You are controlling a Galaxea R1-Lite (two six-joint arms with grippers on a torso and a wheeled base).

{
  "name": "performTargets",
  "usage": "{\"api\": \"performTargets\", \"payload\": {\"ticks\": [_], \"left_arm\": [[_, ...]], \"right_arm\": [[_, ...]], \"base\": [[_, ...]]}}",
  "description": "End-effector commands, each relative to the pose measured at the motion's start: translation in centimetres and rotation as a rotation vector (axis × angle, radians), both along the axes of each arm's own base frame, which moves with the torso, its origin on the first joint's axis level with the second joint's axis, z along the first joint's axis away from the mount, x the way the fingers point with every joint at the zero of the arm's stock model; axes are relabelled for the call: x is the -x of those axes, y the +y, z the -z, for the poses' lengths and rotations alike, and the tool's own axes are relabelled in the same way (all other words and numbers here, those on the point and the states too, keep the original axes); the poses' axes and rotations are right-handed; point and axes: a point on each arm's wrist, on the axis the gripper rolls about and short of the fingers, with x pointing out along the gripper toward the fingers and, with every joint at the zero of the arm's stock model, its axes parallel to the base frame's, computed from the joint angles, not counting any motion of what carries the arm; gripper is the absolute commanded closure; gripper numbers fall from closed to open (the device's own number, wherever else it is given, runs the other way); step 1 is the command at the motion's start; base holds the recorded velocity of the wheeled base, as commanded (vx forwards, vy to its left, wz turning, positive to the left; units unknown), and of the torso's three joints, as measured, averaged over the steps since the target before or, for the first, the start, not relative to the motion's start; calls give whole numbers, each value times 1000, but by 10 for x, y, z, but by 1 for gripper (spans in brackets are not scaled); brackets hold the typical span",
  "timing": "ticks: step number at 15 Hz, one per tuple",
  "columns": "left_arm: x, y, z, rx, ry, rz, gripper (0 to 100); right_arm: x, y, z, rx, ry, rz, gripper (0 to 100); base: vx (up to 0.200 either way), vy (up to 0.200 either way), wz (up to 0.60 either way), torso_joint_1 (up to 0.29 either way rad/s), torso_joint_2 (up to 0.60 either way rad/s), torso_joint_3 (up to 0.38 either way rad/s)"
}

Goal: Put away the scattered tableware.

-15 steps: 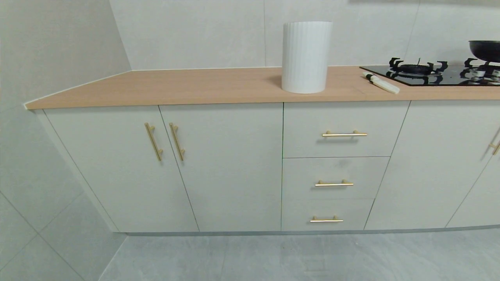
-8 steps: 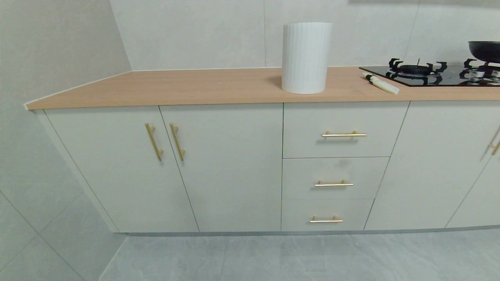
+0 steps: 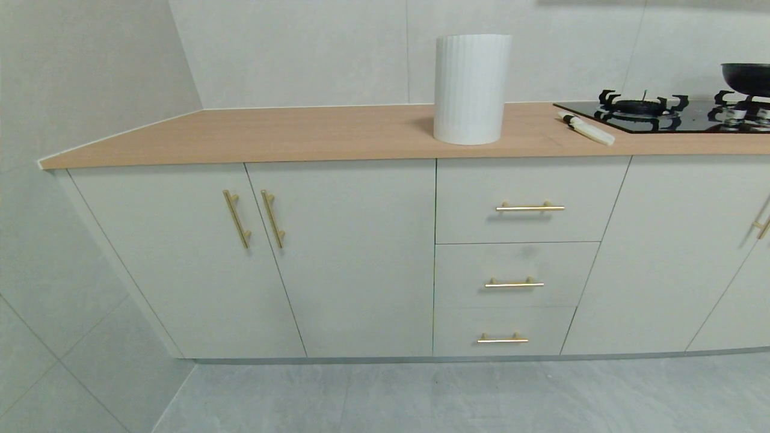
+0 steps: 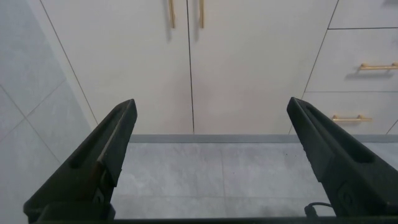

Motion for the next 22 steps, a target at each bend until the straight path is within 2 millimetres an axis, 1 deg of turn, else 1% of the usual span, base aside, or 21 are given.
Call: {"api": "performTargets", "payload": {"ticks": [1, 15, 22], "left_arm": [[0, 0, 0, 1, 0, 0, 0], [0, 0, 0, -2, 1, 0, 0], [0, 0, 0, -1, 0, 0, 0]], "right_arm": [[0, 0, 1, -1, 6, -3, 0], [0, 0, 1, -1, 6, -3, 0], [0, 0, 1, -1, 6, -3, 0]], "base": [[0, 0, 0, 0, 0, 0], [0, 0, 0, 0, 0, 0], [200, 0, 0, 2, 0, 1]]}}
